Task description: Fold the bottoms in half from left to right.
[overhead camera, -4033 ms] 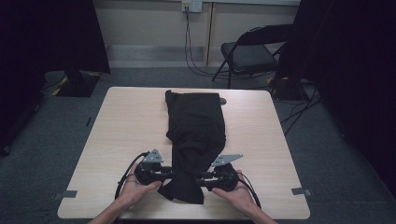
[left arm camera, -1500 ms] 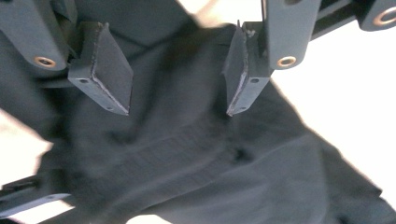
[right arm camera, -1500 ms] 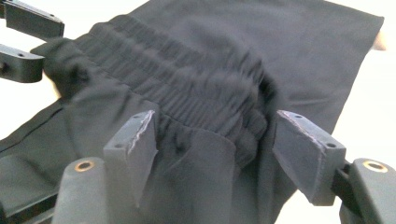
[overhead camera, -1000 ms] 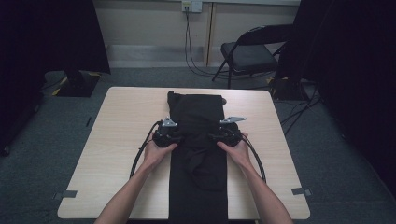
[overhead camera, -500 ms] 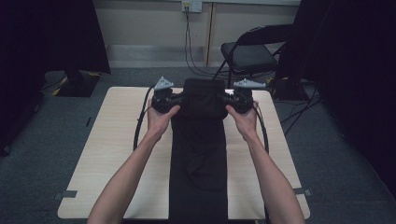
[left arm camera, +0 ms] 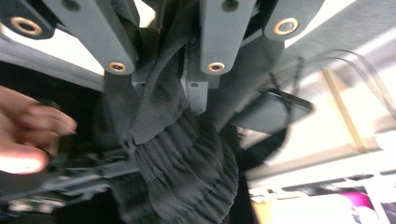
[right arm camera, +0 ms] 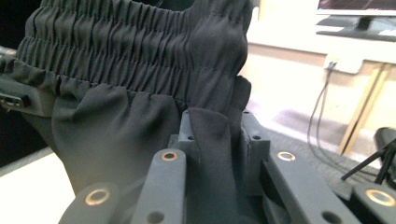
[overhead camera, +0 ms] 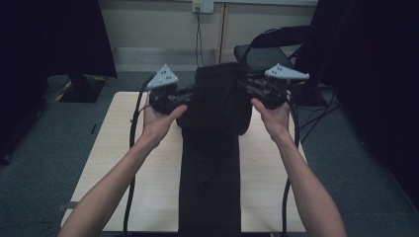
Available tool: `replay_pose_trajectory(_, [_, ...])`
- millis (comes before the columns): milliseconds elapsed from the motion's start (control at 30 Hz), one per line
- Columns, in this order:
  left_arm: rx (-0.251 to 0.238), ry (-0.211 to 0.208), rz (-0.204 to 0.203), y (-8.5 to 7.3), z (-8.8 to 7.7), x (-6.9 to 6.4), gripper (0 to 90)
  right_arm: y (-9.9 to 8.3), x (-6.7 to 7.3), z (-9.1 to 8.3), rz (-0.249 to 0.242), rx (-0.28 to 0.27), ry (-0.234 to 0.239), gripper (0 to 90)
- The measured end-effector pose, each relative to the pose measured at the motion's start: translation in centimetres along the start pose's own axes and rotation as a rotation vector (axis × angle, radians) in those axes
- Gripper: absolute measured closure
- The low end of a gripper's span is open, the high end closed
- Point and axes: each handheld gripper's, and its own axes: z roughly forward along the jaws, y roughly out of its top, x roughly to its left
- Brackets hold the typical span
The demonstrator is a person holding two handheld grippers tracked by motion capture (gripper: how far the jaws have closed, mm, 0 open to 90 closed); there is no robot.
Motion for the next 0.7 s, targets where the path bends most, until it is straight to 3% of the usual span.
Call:
replay_pose_trajectory(100, [0.040, -0.043, -0.038, -4.0, -0.8, -1.7, 80.8, -2.9, 1.3, -1.1, 0.006, 0.046, 0.041, 75.3])
replay_pose_trajectory(167, [0.067, -0.066, -0.057, -6.6, -1.1, -2.9, 80.9, -5.5, 2.3, -1.9, 0.037, 0.078, 0.072, 75.2])
replay_pose_trajectory(200, [0.092, -0.071, -0.044, -7.8, -1.3, -3.5, 80.8, -6.7, 2.9, -2.3, 0.029, 0.098, 0.078, 75.2])
replay_pose_trajectory(233, [0.123, -0.096, -0.056, -9.5, -1.6, -4.1, 80.8, -8.1, 3.4, -2.7, 0.033, 0.111, 0.081, 75.2])
replay_pose_trajectory(300, [0.175, -0.106, -0.078, -11.9, -2.1, -4.7, 80.5, -11.0, 4.9, -3.8, 0.034, 0.128, 0.099, 75.0])
replay_pose_trajectory(333, [0.229, -0.118, -0.084, -13.6, -2.2, -5.0, 79.6, -11.9, 5.4, -4.2, 0.037, 0.136, 0.106, 75.0])
replay_pose_trajectory(400, [0.265, -0.150, -0.120, -15.8, -2.3, -5.4, 79.2, -14.4, 6.5, -4.8, 0.068, 0.193, 0.131, 74.9])
replay_pose_trajectory(433, [0.289, -0.161, -0.134, -16.7, -2.1, -5.7, 79.1, -15.4, 6.9, -5.0, 0.068, 0.219, 0.134, 74.9])
replay_pose_trajectory(533, [0.393, -0.166, -0.091, -19.3, -1.3, -6.4, 78.5, -19.0, 7.4, -4.5, 0.112, 0.326, 0.137, 74.8])
replay_pose_trajectory(600, [0.458, -0.168, -0.111, -20.5, -0.6, -6.5, 78.1, -20.8, 7.7, -3.9, 0.100, 0.400, 0.131, 74.7])
replay_pose_trajectory(700, [0.514, -0.140, -0.091, -21.4, 0.3, -6.2, 76.2, -21.9, 7.8, -3.1, 0.070, 0.459, 0.117, 74.3])
